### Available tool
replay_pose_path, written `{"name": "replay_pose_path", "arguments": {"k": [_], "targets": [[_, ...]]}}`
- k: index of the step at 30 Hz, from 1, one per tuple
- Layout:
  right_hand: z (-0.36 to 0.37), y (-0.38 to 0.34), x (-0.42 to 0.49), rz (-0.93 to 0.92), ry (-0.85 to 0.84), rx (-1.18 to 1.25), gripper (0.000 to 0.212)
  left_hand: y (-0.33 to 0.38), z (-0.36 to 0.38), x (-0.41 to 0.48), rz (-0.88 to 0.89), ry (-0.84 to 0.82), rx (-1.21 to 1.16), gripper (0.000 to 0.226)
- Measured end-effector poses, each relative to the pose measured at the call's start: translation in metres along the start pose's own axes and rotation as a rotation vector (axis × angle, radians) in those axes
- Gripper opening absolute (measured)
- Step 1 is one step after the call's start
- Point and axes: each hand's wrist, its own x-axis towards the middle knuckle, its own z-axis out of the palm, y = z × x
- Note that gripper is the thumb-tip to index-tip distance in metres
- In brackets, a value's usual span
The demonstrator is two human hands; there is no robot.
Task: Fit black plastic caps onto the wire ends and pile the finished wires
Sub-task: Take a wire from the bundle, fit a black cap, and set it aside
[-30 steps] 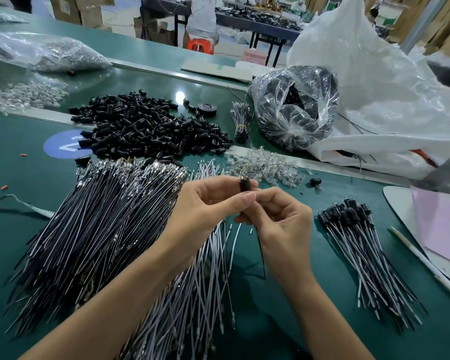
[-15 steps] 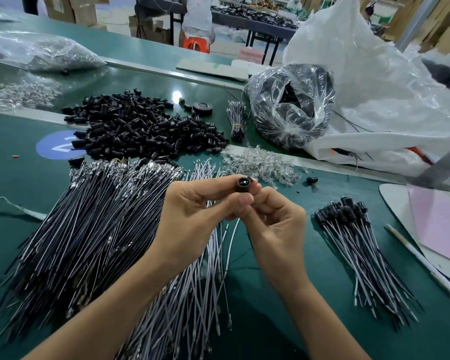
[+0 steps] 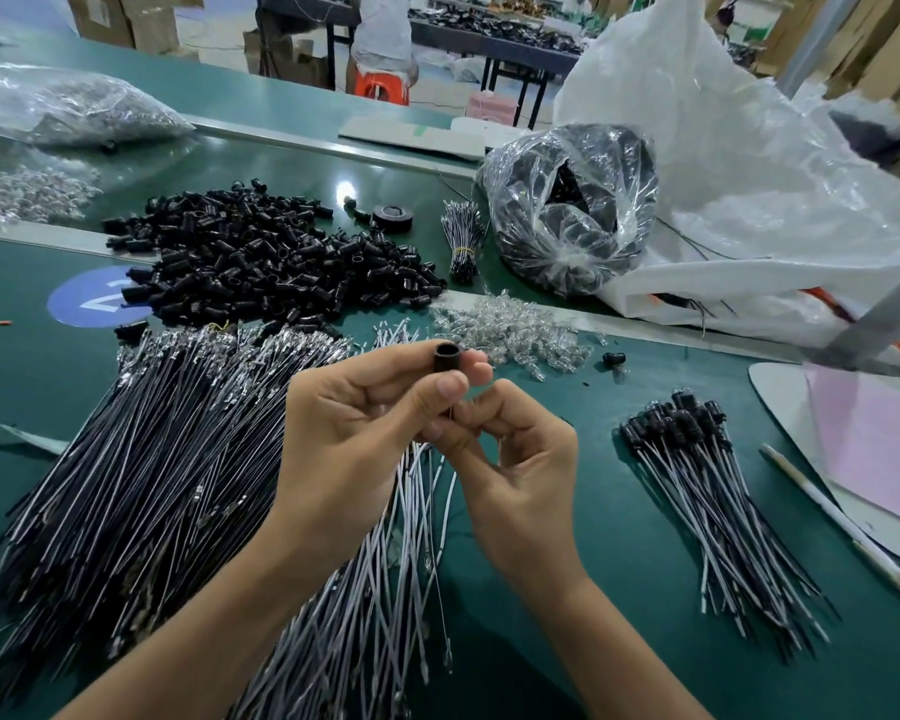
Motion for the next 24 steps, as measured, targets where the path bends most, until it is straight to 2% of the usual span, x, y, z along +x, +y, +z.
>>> {"name": "replay_pose_path", "arguments": {"k": [5,7,9,10,12,13,15,16,19,24], "targets": [[0.002,-0.001,-0.001,-0.024,0.051,-0.124,0.024,-0.003,0.001,0.002,-0.041,0.028,0.024,0.014],[0.004,-0.004,0.000,-0.024,0.022,-0.208,0.027,-0.005,0.002,0.003,-0.084,0.064,0.035,0.013],[0.000,-0.008,0.004,0.049,-0.106,-0.200,0.010,-0.006,0.002,0.006,-0.150,0.140,0.003,0.017],[-0.006,-0.009,0.009,0.078,-0.139,-0.240,0.009,-0.005,0.001,0.008,-0.170,0.177,-0.018,0.018],[-0.026,-0.005,0.027,0.098,-0.110,-0.478,0.016,-0.001,-0.005,0.013,-0.208,0.220,-0.050,0.019],[-0.039,0.000,0.040,0.124,-0.083,-0.670,0.016,0.000,-0.008,0.015,-0.249,0.225,-0.057,0.022],[-0.062,0.012,0.064,0.218,-0.096,-1.067,0.014,0.000,-0.012,0.018,-0.356,0.200,-0.043,0.030],[-0.070,0.020,0.073,0.265,-0.122,-1.183,0.017,-0.001,-0.013,0.018,-0.402,0.176,-0.017,0.034],[-0.079,0.039,0.084,0.320,-0.198,-1.276,0.022,-0.007,-0.014,0.018,-0.479,0.085,0.086,0.039],[-0.081,0.049,0.089,0.285,-0.204,-1.285,0.021,-0.014,-0.016,0.016,-0.499,-0.010,0.211,0.039]]}}
